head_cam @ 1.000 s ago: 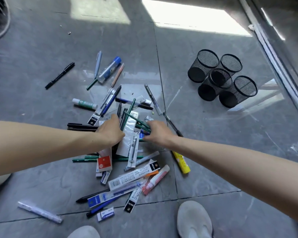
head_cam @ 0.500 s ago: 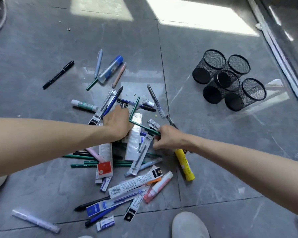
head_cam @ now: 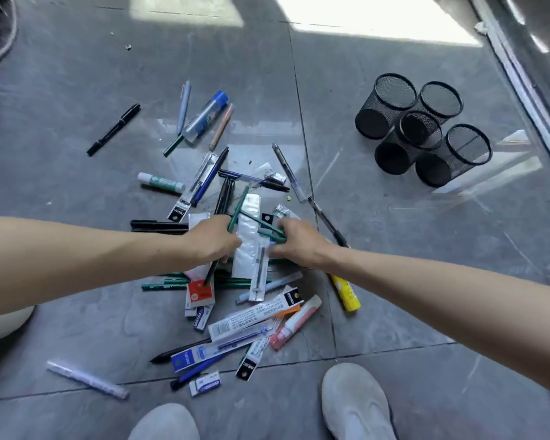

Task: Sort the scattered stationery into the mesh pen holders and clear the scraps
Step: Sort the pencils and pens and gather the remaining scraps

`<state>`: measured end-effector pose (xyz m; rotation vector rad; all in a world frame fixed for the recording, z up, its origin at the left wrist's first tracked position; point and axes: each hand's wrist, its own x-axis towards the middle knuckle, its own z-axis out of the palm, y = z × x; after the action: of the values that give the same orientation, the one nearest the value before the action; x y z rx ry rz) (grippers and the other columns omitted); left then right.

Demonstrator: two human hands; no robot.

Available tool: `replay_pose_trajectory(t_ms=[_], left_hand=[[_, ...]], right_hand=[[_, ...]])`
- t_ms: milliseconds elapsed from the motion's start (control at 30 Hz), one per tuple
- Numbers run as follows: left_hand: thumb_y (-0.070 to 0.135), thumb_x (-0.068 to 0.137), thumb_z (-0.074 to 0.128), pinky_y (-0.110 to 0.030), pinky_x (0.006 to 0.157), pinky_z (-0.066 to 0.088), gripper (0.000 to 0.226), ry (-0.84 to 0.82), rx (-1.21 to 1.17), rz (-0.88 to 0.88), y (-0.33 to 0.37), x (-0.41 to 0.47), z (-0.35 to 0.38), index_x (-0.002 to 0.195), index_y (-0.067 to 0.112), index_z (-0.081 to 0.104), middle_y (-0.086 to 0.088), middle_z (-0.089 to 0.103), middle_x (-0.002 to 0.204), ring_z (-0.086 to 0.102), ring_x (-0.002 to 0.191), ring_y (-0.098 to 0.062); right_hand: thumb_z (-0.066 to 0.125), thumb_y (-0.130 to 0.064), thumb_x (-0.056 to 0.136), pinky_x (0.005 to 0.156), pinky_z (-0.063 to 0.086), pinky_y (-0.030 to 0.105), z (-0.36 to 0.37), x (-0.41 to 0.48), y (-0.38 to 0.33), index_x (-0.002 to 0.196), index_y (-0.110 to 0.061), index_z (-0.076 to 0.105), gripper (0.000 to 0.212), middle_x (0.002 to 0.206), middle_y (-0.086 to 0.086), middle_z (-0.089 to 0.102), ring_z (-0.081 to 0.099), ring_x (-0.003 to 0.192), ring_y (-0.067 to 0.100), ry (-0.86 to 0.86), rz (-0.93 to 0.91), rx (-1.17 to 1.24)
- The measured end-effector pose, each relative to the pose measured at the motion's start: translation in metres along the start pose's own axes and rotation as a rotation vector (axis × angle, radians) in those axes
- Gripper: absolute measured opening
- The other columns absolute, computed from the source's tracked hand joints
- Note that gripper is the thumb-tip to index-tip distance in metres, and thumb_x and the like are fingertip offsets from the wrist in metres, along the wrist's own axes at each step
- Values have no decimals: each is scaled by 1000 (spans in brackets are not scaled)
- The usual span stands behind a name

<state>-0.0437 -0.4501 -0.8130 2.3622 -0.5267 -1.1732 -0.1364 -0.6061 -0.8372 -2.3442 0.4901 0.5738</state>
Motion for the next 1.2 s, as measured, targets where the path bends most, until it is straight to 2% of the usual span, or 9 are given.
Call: replay_pose_trajectory(t_ms=[167,233,300,400,567,767,933,1133,1200], left_hand=[[15,93,54,-21,36,31,13,-155,38,-159,-24,-43,-2,87,10,44,-8,52,61,41,43,-17],[19,94,55,-21,36,31,17,-147,-19,-152,-27,-53,-4,85,10,43,-9,51,62,40,43,-16],[21,94,56,-22,38,33,17,-84,-144,-116,-25,-57,-6,85,12,44,-7,51,62,41,44,-15],[23,93,57,-21,42,37,13,-73,-275,-33,-5,-60,-7,89,11,51,-7,54,66,44,48,-13],[20,91,59,-17,43,44,20,-102,-275,34,9,-65,-9,86,1,59,-7,52,63,50,50,-13],[31,92,55,-32,71,44,34,-182,687,272,-42,-55,-23,124,20,47,-4,57,110,58,100,-25],[17,92,49,-33,47,31,47,-226,1228,538,-55,-35,-15,135,19,29,-8,50,105,59,85,-28],[1,84,52,-33,50,39,30,-79,1307,943,-51,-5,-34,111,11,46,-9,53,95,53,76,-23],[3,85,52,-31,52,38,30,-125,1342,915,-46,6,-42,113,12,46,-7,50,100,51,81,-21]], right_hand=[[70,-44,81,47,33,28,-1,1,-15,76,-11,59,35,62,1,53,46,53,13,120,123,115],[70,-42,82,43,30,25,1,-1,-29,71,-12,57,34,53,-1,46,41,42,9,124,141,374],[65,-47,84,38,26,20,1,-6,-47,79,-11,58,37,46,-4,40,32,33,6,4,187,726],[61,-56,83,37,20,17,10,-10,-75,78,-12,61,44,48,-2,38,24,38,9,-194,234,870],[47,-23,94,42,24,20,17,-9,-97,72,-7,52,28,59,5,47,34,45,15,-92,328,789],[42,-37,100,37,34,19,3,-5,-75,69,-9,39,42,54,9,43,36,40,18,-62,423,796],[62,-18,91,32,21,13,1,-3,-49,64,-15,38,36,50,2,35,29,30,8,-113,373,482],[78,-25,74,55,38,30,9,-3,-27,77,-16,49,31,70,2,54,49,61,15,-23,97,59],[79,-33,71,59,41,33,14,-1,-25,80,-15,52,34,74,5,60,53,66,19,-7,89,40]])
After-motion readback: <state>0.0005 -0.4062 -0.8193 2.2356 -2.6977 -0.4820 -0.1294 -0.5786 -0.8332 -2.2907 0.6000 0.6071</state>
